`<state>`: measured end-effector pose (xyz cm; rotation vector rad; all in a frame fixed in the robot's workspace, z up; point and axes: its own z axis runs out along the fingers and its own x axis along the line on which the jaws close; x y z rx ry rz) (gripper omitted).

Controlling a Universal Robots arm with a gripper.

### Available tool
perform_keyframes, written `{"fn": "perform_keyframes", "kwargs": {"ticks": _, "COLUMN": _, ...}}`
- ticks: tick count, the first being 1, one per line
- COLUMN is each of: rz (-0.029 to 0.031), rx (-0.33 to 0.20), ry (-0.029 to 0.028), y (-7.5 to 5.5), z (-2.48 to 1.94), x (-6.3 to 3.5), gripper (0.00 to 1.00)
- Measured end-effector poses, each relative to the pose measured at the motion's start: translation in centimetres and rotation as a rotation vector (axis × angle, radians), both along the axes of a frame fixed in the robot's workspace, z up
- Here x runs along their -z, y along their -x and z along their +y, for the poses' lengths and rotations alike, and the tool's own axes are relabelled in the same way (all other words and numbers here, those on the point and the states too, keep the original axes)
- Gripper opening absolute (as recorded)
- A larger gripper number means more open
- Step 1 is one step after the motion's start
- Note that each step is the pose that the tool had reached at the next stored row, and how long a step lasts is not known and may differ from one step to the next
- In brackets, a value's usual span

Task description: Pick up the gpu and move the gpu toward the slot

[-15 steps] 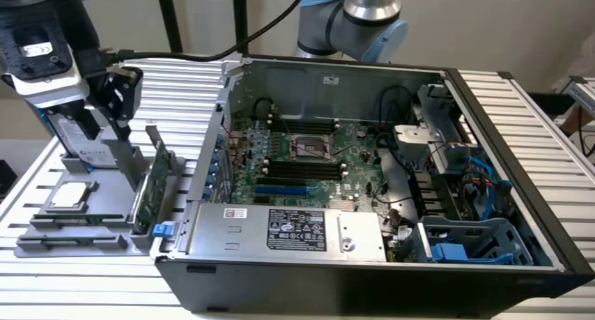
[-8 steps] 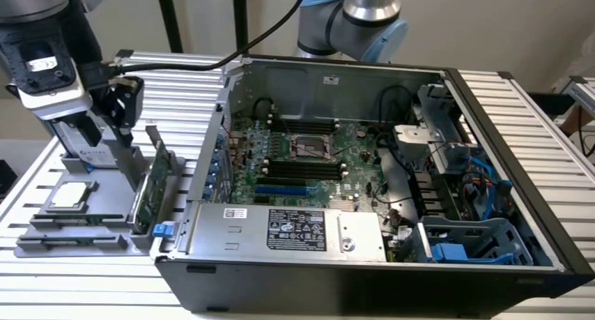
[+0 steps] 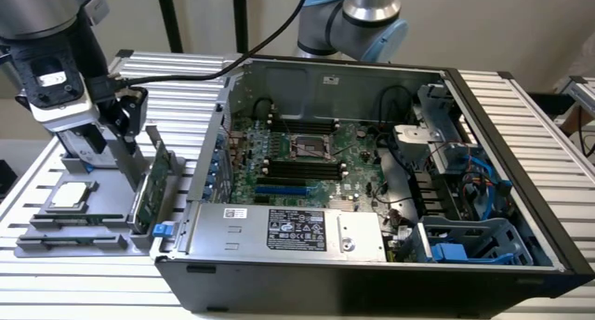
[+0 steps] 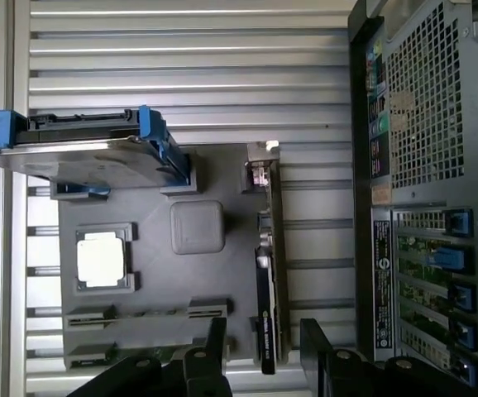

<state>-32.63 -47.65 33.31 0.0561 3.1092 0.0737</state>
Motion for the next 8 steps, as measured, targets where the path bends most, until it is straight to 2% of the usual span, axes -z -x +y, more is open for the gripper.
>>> {"fn": "perform_keyframes", "kwargs": {"ticks": 8, "rz": 0.0000, "rx": 0.007, "ry": -0.0001, "y": -0.6, "z": 0.12, "x": 1.45, "gripper": 0.48}}
